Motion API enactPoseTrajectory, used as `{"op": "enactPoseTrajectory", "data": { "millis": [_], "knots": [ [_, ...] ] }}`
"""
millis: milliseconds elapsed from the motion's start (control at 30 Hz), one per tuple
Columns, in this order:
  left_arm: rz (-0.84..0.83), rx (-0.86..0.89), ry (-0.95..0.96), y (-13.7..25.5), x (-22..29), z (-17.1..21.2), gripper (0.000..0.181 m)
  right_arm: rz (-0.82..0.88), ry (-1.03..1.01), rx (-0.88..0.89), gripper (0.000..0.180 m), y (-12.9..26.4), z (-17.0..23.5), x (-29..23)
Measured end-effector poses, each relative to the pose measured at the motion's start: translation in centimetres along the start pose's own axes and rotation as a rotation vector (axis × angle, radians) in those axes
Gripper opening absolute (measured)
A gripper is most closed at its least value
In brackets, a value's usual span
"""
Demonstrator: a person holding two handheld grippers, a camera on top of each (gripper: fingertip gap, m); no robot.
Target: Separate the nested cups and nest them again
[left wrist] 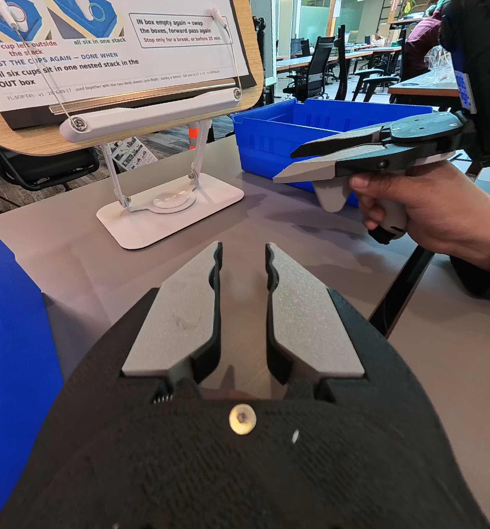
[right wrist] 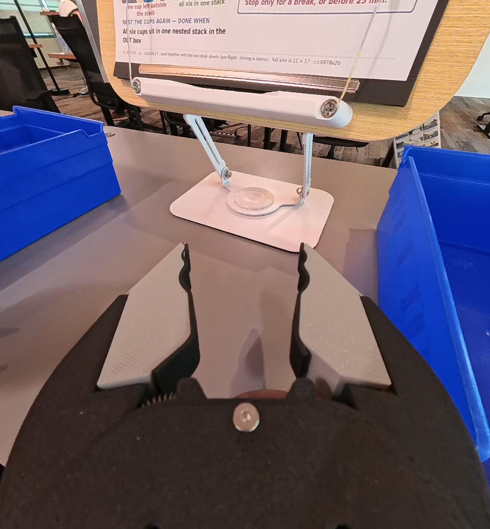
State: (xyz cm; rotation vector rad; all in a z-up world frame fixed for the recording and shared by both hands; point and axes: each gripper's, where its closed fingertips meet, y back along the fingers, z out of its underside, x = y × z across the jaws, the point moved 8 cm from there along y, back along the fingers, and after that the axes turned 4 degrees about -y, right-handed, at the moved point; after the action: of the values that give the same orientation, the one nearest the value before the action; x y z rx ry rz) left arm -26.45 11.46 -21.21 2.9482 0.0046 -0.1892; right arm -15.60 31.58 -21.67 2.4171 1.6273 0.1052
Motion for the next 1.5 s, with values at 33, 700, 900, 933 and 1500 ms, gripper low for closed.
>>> {"op": "enactPoseTrajectory", "data": {
  "millis": [33,700,900,933,1500],
  "knots": [
    [0.000,0.000,0.000,0.00,0.01,0.00,0.028,0.000,0.000,0.000,0.074,0.00,0.00,-0.01],
    [0.000,-0.001,-0.005,-0.05,0.04,0.02,0.028,-0.002,0.001,-0.002,0.073,-0.03,0.03,-0.07],
    [0.005,-0.005,-0.003,-0.12,0.12,0.08,0.028,-0.007,0.000,0.000,0.073,-0.01,0.02,-0.15],
    [0.004,-0.006,-0.003,-0.13,0.11,0.10,0.028,-0.007,0.002,0.000,0.073,-0.01,0.01,-0.17],
    [-0.002,-0.005,-0.002,-0.10,0.05,0.10,0.029,-0.027,0.014,-0.004,0.069,-0.03,0.08,-0.53]
  ]
}}
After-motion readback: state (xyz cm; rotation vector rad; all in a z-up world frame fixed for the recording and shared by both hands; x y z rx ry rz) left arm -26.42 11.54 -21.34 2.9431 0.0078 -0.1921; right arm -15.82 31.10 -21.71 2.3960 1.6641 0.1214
